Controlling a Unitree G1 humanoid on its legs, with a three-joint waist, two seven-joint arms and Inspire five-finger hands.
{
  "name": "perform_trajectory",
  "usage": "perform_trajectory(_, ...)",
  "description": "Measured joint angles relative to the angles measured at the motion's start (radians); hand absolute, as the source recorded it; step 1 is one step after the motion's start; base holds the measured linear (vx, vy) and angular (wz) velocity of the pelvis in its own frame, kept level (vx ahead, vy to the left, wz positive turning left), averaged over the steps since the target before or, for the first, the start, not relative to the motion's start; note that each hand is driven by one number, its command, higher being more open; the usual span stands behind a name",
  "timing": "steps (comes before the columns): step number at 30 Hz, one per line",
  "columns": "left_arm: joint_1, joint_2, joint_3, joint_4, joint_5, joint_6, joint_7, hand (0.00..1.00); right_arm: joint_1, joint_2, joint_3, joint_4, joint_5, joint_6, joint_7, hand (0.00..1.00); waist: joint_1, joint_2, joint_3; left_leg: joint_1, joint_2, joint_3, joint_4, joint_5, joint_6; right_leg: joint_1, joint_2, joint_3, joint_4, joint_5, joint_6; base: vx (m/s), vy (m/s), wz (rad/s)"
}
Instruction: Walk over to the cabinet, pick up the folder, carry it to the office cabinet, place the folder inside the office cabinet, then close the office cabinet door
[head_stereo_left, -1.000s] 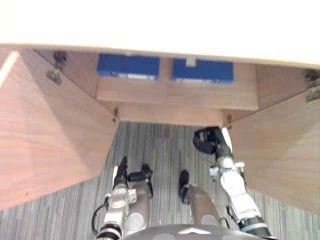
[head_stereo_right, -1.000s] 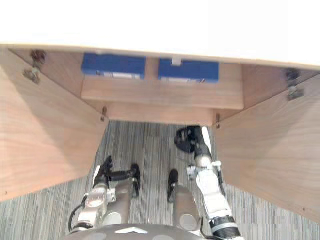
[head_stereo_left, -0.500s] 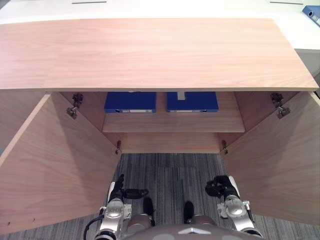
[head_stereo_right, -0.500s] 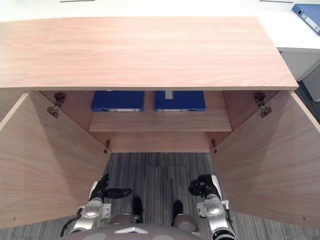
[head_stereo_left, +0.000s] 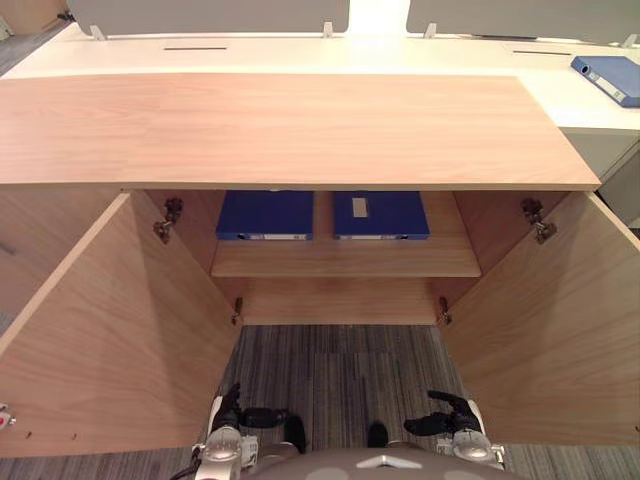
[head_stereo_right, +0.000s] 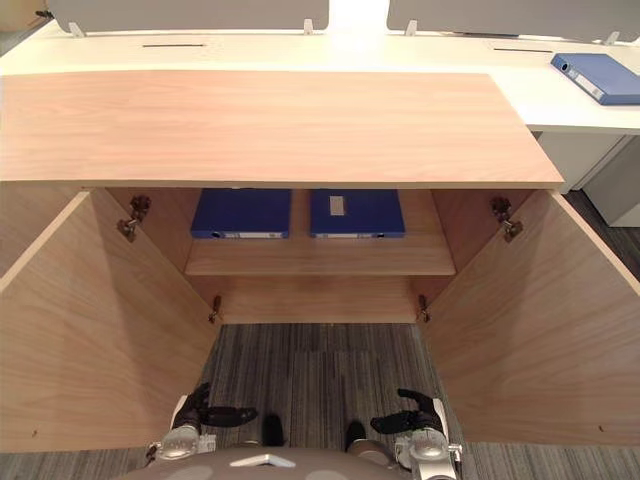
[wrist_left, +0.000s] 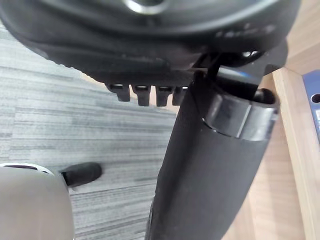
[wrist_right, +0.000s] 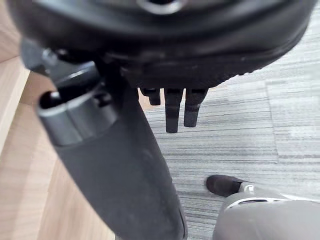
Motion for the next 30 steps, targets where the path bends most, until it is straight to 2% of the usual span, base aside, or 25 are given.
perform_trajectory(4, 0.002, -0.001, -0.001, 0.004, 0.009, 0.000, -0.001, 1.00, 0.006, 0.001, -0.023, 0.000, 0.016, 0.001, -0.002, 1.00, 0.000, 0.009, -0.012, 0.016, 0.002, 0.027, 0.000, -0.012, -0.002, 0.004, 0.004, 0.028, -0.003, 0.006, 0.001, 0.02, 0.001, -0.23)
perform_trajectory(9, -0.006, -0.001, 0.000, 0.017, 0.011, 0.003, -0.001, 1.00, 0.015, 0.006, -0.095, 0.018, 0.111, 0.001, -0.010, 1.00, -0.002, 0.009, -0.012, 0.060, 0.007, 0.076, 0.005, -0.030, -0.003, 0.029, 0.014, 0.076, -0.010, 0.006, -0.002, 0.04, -0.001, -0.31)
perform_trajectory(13, -0.001, -0.001, -0.003, 0.018, 0.011, 0.012, -0.001, 1.00, 0.023, 0.014, -0.199, -0.012, 0.210, -0.004, -0.030, 1.00, -0.021, 0.013, -0.014, 0.088, 0.016, 0.148, 0.006, -0.060, -0.017, 0.022, 0.027, 0.147, -0.012, 0.008, -0.005, 0.03, 0.008, -0.52)
perform_trajectory(17, -0.003, -0.002, -0.003, 0.019, 0.011, 0.021, 0.000, 1.00, 0.067, 0.026, -0.323, -0.127, 0.354, -0.024, -0.068, 1.00, -0.050, 0.020, -0.021, 0.108, 0.023, 0.237, 0.007, -0.091, -0.026, -0.005, 0.043, 0.234, -0.009, 0.010, -0.007, 0.04, 0.014, -0.64)
perform_trajectory(22, -0.010, -0.003, -0.002, 0.019, 0.022, 0.022, 0.001, 1.00, 0.104, 0.059, -0.466, -0.266, 0.434, -0.041, -0.128, 1.00, -0.078, 0.025, -0.020, 0.115, 0.039, 0.324, 0.056, -0.138, -0.021, -0.024, 0.061, 0.325, -0.006, 0.013, -0.008, 0.05, -0.002, -0.60)
perform_trajectory(27, -0.018, -0.042, 0.003, 0.012, 0.032, 0.021, 0.000, 1.00, 0.096, 0.060, -0.506, -0.464, 0.435, -0.047, -0.175, 1.00, -0.104, 0.058, -0.008, 0.112, 0.050, 0.415, 0.098, -0.179, -0.020, -0.073, 0.083, 0.422, 0.025, 0.013, -0.008, 0.02, -0.011, -0.62)
perform_trajectory(30, -0.023, -0.051, 0.010, -0.006, 0.036, 0.020, -0.007, 1.00, 0.046, 0.041, -0.504, -0.528, 0.429, -0.052, -0.185, 1.00, -0.115, 0.070, 0.001, 0.112, 0.057, 0.433, 0.104, -0.188, -0.029, -0.103, 0.100, 0.467, 0.044, 0.013, -0.007, -0.01, -0.035, -0.53)
